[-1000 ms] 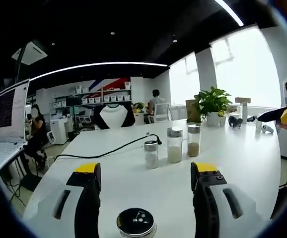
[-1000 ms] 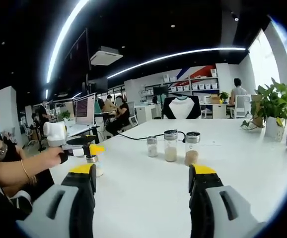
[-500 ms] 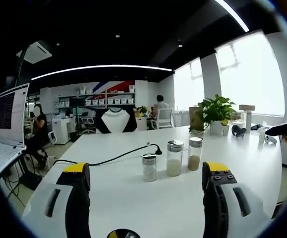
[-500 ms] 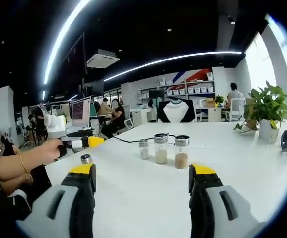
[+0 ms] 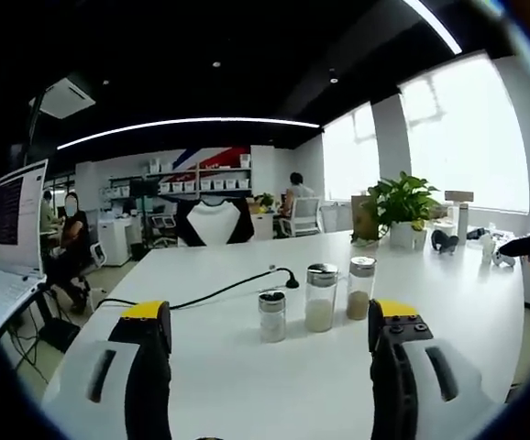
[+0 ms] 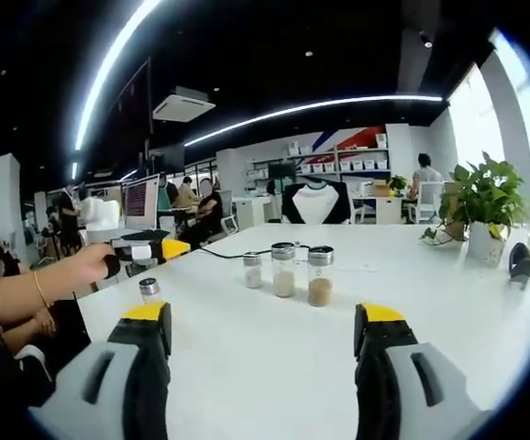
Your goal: Rotate the seasoning bottle until the label or dispensing opening points toward the visible target arrow and the bottle remains upright within the marked orientation range
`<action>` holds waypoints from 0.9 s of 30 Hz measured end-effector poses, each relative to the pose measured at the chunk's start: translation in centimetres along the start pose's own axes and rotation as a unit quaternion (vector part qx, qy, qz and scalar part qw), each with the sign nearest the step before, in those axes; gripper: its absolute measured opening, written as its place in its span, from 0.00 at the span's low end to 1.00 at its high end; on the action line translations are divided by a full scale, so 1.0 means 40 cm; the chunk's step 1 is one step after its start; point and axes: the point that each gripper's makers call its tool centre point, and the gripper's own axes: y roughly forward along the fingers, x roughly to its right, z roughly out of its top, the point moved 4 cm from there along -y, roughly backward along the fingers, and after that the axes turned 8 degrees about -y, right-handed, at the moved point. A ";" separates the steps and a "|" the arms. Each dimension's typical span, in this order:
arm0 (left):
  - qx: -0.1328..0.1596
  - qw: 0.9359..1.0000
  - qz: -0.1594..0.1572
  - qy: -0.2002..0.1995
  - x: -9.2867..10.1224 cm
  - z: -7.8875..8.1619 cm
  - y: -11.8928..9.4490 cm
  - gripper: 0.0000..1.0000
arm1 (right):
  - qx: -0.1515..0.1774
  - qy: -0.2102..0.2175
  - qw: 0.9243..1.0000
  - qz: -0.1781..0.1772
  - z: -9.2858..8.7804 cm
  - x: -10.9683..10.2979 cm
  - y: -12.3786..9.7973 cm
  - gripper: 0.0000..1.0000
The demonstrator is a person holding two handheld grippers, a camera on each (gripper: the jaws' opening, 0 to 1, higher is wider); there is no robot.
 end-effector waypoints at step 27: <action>-0.015 1.000 0.002 -0.023 0.006 -0.040 0.192 0.79 | -0.012 0.013 1.000 -0.012 -0.013 0.055 0.046 0.79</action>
